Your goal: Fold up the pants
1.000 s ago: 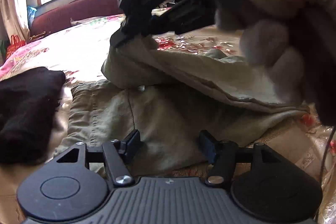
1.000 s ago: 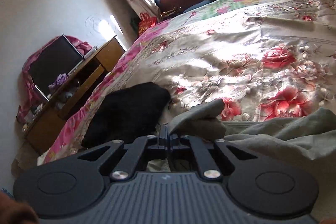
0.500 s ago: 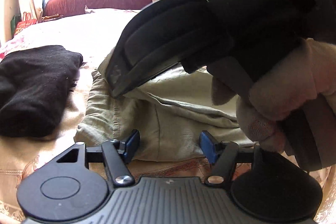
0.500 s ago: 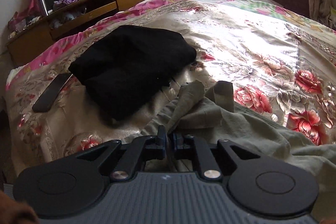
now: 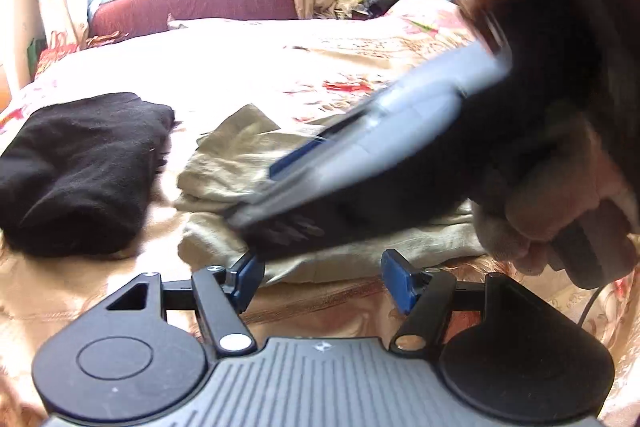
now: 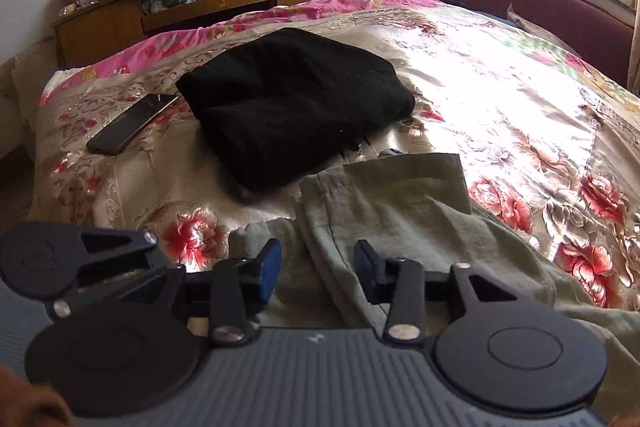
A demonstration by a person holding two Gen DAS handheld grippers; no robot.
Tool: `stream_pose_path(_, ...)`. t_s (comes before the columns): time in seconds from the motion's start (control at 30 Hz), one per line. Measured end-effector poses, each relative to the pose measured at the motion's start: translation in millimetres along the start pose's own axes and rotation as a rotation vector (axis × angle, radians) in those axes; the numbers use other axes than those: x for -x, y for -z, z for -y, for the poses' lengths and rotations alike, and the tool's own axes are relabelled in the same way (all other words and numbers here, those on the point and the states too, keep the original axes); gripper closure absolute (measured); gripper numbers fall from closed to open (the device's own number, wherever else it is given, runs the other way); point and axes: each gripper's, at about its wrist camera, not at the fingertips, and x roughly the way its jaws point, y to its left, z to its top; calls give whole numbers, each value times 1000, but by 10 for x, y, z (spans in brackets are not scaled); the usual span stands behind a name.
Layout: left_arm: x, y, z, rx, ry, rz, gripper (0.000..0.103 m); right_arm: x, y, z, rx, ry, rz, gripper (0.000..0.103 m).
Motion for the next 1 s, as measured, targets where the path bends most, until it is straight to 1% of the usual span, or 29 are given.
stream_pose_path(0.1, 83, 20, -123, 51, -9, 9, 25, -104, 37, -120, 115, 49, -18, 62)
stream_pose_path(0.17, 91, 31, -172, 69, -18, 3, 24, -182, 60, -183, 182, 110, -25, 64)
stream_pose_path(0.23, 68, 45, -189, 84, -25, -4, 24, -231, 49, -168, 200, 148, -43, 82)
stream_pose_path(0.27, 77, 36, -229, 88, -24, 2, 24, -226, 42, -131, 195, 148, -55, 98)
stream_pose_path(0.3, 90, 32, -234, 85, -23, 12, 24, -192, 33, -82, 178, 135, -60, 100)
stream_pose_path(0.33, 108, 33, -234, 72, -27, 24, 24, -133, 29, -39, 170, 126, -61, 100)
stream_pose_path(0.4, 190, 38, -250, 35, -49, 40, 24, 36, 36, -26, 198, 115, -50, 100)
stream_pose_path(0.43, 248, 28, -253, 19, -60, 51, 24, 141, 53, -47, 222, 88, -37, 100)
stream_pose_path(0.5, 335, 12, -261, -1, -69, 68, 24, 259, 104, -123, 289, 69, -25, 101)
stream_pose_path(0.57, 418, -9, -280, -6, -76, 82, 24, 237, 174, -176, 336, 55, -34, 100)
stream_pose_path(0.63, 460, -36, -308, -8, -91, 97, 24, 162, 240, -193, 331, 25, -50, 100)
stream_pose_path(0.7, 477, -83, -321, -7, -93, 99, 24, 118, 284, -218, 340, 14, -51, 100)
stream_pose_path(0.8, 407, -195, -296, -42, -72, 119, 24, 135, 315, -221, 352, -6, -38, 100)
stream_pose_path(0.9, 296, -372, -248, -64, -26, 152, 23, 201, 371, -202, 368, -19, -19, 99)
stream_pose_path(0.97, 129, -491, -276, -34, 22, 141, 21, 202, 402, -164, 336, -22, -16, 96)
stream_pose_path(1.0, -12, -541, -297, -9, 30, 123, 21, 199, 418, -145, 314, -20, -19, 96)
